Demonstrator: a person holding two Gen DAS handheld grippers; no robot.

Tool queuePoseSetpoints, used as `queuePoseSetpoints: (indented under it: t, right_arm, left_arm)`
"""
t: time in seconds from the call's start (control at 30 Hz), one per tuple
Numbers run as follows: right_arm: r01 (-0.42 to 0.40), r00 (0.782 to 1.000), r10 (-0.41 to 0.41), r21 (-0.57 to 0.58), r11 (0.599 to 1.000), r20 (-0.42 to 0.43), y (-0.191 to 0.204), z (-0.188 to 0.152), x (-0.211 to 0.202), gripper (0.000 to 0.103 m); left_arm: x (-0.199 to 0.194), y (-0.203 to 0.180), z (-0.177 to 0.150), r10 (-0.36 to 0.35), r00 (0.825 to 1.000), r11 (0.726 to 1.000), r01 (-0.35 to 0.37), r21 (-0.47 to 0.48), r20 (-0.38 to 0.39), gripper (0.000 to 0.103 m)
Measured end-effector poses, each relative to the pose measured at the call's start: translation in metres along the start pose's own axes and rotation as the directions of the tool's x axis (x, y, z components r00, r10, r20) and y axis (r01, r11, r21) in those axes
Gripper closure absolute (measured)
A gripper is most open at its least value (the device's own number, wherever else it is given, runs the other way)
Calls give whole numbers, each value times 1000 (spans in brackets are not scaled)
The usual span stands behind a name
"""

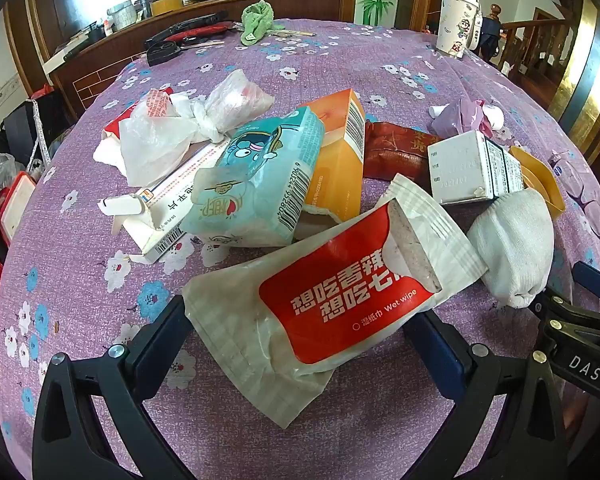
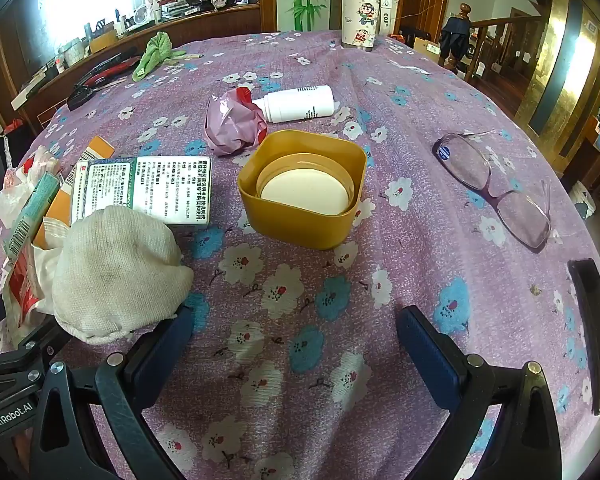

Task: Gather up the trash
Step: 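Move both tools over the table toward the white cloth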

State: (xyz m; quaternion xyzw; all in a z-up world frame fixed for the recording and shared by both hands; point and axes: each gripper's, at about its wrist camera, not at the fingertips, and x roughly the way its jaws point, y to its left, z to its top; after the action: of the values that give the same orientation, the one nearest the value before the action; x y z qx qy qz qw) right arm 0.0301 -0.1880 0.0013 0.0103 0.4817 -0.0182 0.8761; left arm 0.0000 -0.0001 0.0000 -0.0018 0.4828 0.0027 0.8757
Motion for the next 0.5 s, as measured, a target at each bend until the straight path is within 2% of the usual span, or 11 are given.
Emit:
queuePoseSetpoints:
  t: [0.17, 0.27, 0.5]
  right_arm:
    - [-20, 1000, 20, -34, 999, -16, -1, 2, 0, 0]
    - [-81, 994, 77, -57, 995, -72, -7, 0, -9, 0]
    - [-128, 991, 129, -32, 991, 42, -28, -22, -73, 0]
  left_arm:
    - [-1, -1, -1, 3, 1000, 1000, -3, 9, -17, 0]
    - [-12, -1, -5, -61, 997, 998, 62, 24, -42, 0]
    - [-83, 20, -32, -117, 990, 991, 112, 74, 79, 0]
